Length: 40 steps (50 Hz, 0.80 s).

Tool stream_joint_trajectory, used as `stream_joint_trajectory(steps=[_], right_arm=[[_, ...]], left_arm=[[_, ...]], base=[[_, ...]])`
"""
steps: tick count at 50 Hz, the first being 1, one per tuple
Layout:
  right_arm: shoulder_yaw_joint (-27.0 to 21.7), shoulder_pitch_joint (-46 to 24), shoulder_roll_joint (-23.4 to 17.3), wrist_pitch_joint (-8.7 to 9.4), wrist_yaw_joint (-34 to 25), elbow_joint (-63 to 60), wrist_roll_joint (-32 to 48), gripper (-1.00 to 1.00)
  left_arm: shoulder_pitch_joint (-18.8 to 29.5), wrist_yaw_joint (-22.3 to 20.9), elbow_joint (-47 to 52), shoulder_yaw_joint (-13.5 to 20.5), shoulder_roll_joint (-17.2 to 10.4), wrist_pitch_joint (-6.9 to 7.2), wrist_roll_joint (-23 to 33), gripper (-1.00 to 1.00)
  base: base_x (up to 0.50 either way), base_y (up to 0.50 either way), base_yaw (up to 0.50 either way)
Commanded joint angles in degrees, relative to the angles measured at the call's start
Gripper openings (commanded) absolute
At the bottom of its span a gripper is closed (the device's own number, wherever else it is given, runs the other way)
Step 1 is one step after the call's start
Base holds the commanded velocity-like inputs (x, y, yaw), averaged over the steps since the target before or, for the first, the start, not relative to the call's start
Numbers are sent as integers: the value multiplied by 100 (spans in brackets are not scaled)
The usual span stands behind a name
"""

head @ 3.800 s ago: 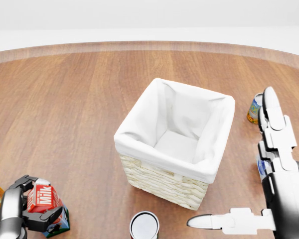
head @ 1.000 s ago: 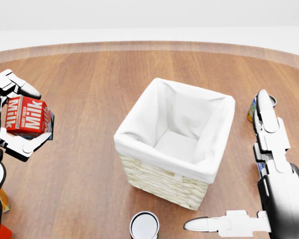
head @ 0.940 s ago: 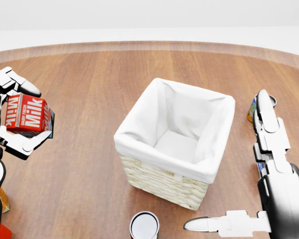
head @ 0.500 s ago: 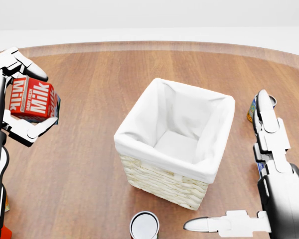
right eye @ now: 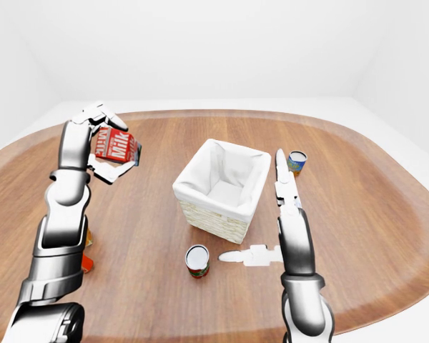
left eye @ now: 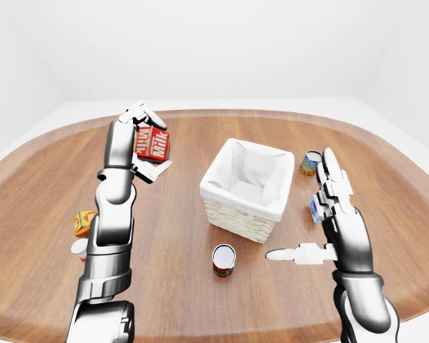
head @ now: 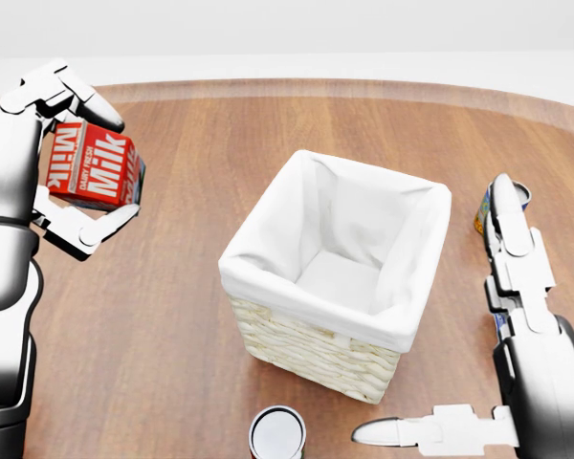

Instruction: Pick the milk and place it in the basket.

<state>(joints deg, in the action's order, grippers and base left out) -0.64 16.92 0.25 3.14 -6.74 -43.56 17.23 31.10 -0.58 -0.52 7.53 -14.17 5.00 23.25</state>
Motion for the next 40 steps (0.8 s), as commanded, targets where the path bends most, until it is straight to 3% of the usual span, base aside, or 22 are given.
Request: stream_joint_trajectory(steps=[1,26,40], right_arm=[[-9,-13,-6,-14,5,33,-1,100],[-31,-7,6,37,-30,-51,-33,100],[-30,14,8,11,-36,-51,-46,100]], left_arm=[[294,72,63,-73,91,0,42,-100],[778,-85,191,-221,221,0,96,-100],[855,-243,337,-493,527,0,236,-100]], base=[[0,0,0],[0,0,0],[0,0,0]])
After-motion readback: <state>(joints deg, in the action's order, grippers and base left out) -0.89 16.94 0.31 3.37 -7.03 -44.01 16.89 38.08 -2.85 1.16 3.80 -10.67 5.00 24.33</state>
